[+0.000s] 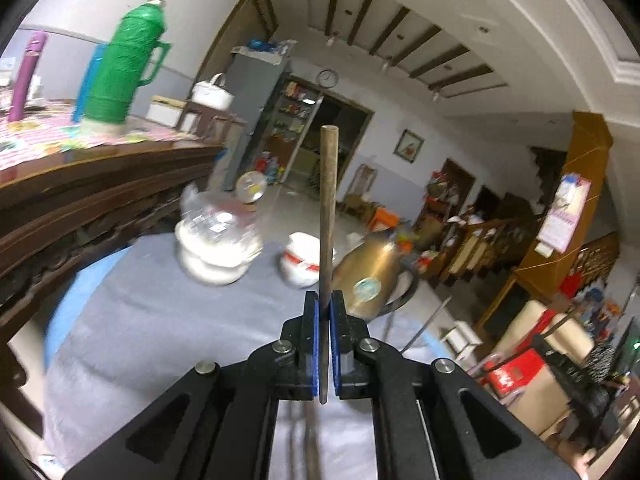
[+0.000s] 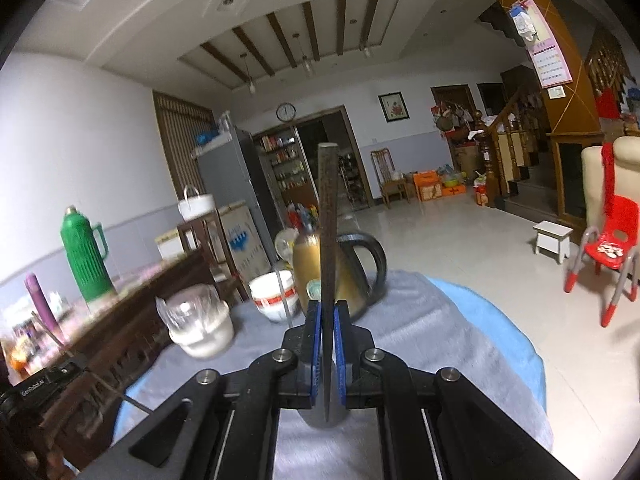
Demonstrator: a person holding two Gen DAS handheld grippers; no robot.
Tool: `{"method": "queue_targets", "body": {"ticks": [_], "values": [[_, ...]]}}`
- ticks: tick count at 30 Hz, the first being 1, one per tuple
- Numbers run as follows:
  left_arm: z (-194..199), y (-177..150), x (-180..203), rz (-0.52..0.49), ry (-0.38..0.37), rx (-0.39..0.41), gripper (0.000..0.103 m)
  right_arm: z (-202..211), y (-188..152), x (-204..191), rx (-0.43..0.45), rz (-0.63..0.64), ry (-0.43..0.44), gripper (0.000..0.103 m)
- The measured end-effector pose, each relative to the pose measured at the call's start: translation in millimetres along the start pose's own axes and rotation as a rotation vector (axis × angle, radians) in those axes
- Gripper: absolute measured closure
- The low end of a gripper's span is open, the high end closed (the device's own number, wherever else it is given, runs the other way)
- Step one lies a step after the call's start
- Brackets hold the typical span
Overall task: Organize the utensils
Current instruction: 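Lower the chopsticks into the grey cup and open both tools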
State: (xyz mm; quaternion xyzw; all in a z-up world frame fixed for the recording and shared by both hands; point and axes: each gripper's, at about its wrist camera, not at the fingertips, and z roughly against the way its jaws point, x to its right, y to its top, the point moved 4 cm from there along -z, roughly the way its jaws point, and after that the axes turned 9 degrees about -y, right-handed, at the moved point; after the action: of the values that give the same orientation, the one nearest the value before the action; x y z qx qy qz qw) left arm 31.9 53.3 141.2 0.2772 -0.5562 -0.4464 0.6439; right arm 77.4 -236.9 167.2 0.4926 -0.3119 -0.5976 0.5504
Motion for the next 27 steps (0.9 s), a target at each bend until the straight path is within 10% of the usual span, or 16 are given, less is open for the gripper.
{"method": "queue_targets", "body": {"ticks": [10,27], "values": [[-89.6,15.4,53.1,-0.031,-0.111,-0.065,0.098,-50.9,31.4,-21.9,0.011,-0.008,0.027,0.096],[-177.0,-39.9,40.1,-0.009,-0.067,-0.276,0.098,-139.5,-25.2,-15.7,-0.213,0.041,0.026,0.096]]}}
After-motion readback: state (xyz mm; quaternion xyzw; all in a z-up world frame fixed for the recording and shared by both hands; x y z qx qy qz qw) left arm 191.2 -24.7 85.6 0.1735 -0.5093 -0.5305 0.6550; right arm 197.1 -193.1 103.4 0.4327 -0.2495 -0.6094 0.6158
